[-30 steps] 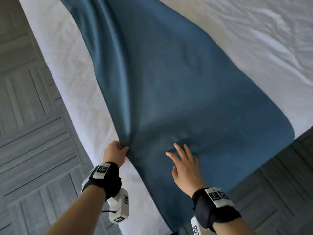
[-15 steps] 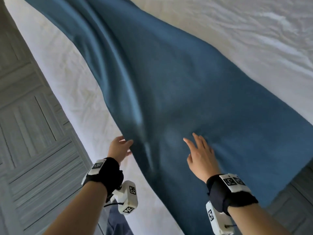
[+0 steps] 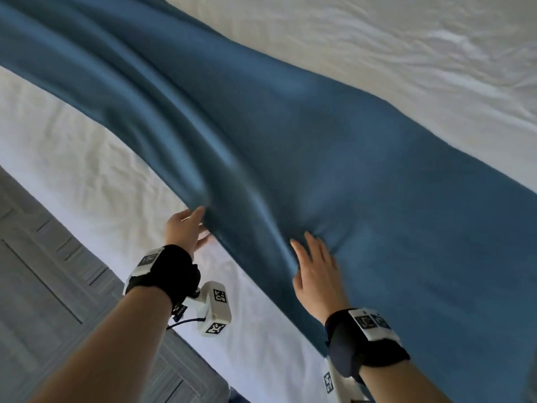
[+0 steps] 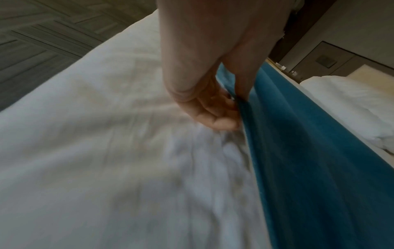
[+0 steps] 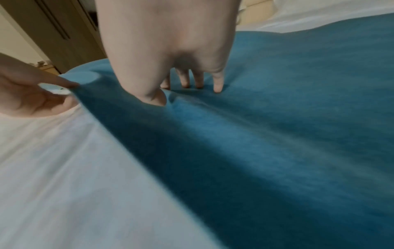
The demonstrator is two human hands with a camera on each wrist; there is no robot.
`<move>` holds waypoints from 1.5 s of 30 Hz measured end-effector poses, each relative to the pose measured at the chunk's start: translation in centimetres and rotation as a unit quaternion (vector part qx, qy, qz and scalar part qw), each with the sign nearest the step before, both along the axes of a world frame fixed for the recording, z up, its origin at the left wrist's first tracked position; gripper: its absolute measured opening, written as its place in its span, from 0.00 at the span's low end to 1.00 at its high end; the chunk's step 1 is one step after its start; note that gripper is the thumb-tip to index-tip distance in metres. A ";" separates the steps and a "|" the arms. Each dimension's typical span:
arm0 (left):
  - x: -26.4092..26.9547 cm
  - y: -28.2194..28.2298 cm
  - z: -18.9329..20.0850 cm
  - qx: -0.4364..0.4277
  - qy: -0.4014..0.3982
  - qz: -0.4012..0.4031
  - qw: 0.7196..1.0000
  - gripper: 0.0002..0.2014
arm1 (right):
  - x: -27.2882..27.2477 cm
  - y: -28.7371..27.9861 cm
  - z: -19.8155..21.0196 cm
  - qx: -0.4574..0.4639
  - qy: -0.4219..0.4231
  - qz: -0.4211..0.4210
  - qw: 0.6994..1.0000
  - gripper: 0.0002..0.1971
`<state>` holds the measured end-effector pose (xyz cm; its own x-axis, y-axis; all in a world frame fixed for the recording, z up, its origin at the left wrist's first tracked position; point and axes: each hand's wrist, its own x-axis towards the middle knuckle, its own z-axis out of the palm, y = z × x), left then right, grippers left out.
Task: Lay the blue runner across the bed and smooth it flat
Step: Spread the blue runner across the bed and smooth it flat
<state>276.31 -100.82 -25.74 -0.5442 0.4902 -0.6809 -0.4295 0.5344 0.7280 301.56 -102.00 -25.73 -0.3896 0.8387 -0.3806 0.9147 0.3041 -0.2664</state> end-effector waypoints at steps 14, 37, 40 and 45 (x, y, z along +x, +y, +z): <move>-5.9 -5.1 -0.3 -0.126 0.077 -0.109 0.983 0.05 | -6.0 -1.4 0.7 -0.030 -0.032 0.001 0.999 0.33; -16.5 5.2 0.5 -0.044 0.043 0.016 0.998 0.17 | -14.9 11.3 0.2 0.001 0.035 -0.038 0.999 0.31; -19.2 7.0 0.1 -0.037 0.030 0.010 0.999 0.20 | -17.6 12.8 -0.1 -0.005 0.106 -0.087 0.991 0.29; -24.4 10.0 0.3 -0.015 -0.009 -0.039 0.999 0.17 | -24.1 13.5 -0.5 -0.067 0.277 -0.182 0.941 0.23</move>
